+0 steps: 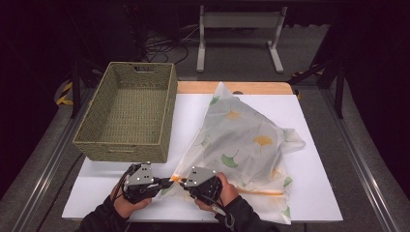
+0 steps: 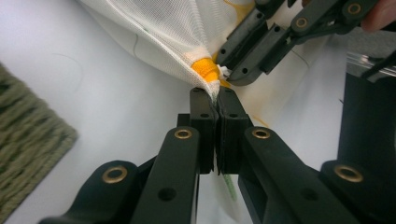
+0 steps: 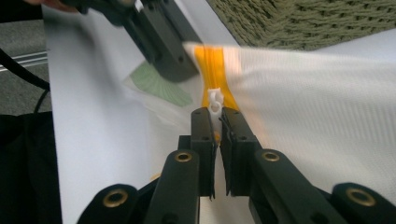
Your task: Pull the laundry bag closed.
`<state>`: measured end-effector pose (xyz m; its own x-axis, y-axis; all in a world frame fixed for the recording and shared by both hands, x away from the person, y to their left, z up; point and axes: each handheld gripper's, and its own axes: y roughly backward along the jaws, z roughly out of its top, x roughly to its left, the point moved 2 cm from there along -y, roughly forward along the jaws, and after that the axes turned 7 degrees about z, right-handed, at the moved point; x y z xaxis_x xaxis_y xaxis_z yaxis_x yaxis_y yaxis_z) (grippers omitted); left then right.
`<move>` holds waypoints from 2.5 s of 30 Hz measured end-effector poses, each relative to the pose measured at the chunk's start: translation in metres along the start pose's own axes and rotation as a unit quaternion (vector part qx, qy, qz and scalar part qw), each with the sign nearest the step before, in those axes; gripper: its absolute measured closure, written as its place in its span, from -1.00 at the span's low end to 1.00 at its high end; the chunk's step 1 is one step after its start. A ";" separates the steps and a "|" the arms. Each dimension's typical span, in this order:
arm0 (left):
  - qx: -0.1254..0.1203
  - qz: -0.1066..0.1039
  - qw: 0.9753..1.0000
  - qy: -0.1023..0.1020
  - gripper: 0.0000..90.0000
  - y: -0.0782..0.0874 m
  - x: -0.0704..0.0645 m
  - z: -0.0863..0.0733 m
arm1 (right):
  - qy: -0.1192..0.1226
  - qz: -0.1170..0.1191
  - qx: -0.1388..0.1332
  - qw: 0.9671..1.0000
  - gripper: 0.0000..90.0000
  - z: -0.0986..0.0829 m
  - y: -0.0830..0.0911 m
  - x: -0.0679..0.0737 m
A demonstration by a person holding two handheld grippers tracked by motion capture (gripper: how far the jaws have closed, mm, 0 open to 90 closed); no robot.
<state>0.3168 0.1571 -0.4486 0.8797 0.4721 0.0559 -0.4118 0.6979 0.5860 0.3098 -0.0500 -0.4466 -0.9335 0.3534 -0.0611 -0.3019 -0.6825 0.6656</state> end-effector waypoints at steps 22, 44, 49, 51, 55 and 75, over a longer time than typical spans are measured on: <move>-0.002 0.041 0.999 0.017 0.94 0.011 0.014 -0.014 | -0.009 -0.031 0.068 0.997 0.88 -0.032 0.029 -0.014; -0.004 0.057 0.997 0.048 0.95 0.021 0.031 -0.023 | -0.057 -0.066 0.075 0.993 0.88 -0.076 0.083 -0.028; -0.009 0.065 0.996 0.059 0.95 0.030 0.037 -0.028 | -0.066 -0.070 0.068 0.993 0.88 -0.082 0.095 -0.025; -0.010 0.070 0.995 0.064 0.95 0.033 0.038 -0.030 | -0.065 -0.069 0.070 0.993 0.88 -0.085 0.097 -0.023; -0.011 0.076 0.995 0.067 0.95 0.037 0.041 -0.033 | -0.068 -0.069 0.072 0.993 0.88 -0.088 0.100 -0.021; -0.023 0.133 0.985 0.104 0.95 0.069 0.052 -0.052 | -0.080 -0.070 0.083 0.991 0.88 -0.111 0.121 -0.015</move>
<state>0.3219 0.2580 -0.4470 0.6735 0.7385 0.0333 -0.6357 0.5556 0.5359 0.2655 -0.2090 -0.4476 -0.8376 0.5439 -0.0515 -0.3784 -0.5097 0.7727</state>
